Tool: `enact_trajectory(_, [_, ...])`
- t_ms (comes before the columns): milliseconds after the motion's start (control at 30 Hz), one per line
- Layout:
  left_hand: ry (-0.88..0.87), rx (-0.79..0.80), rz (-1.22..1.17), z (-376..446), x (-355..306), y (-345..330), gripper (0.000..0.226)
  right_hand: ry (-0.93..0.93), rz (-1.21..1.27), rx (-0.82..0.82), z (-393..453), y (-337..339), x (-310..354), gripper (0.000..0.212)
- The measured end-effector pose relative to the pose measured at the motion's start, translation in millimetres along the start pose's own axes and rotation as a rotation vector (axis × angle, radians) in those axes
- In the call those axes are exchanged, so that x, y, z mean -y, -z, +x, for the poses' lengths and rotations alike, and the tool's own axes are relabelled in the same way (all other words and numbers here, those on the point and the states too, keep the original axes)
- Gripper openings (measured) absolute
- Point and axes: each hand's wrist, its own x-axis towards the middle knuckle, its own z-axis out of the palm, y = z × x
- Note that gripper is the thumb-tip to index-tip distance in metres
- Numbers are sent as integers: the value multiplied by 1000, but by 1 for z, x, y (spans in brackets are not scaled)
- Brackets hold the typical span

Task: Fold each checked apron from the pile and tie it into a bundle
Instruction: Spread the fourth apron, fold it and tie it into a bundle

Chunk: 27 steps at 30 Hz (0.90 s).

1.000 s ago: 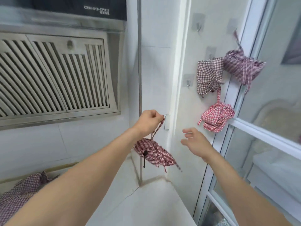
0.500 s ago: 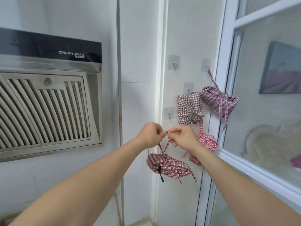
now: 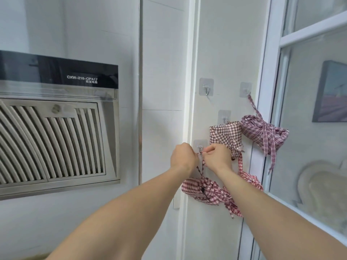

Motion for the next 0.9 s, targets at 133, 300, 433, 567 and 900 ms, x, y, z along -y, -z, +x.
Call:
enact_trajectory(133, [44,10,16,-18,18,-14,32,49,-61,8,-13,-8,-8,11])
enact_trajectory(300, [38,33,8,-63,54,-24,26,214,-162,-115,-53,-18,-32,11])
enact_trajectory(433, [90,67,-45,-102,99,-22,26,399,-169,-173,-105,-38,-43,16])
enact_trajectory(567, [185,112,-103,-147,160,-22,37,560,-224,-62,-167,-70,-36,17])
enact_trajectory(900, [486,384,86,-266,356,36,9,217,-454,1261,-305,-202,11,30])
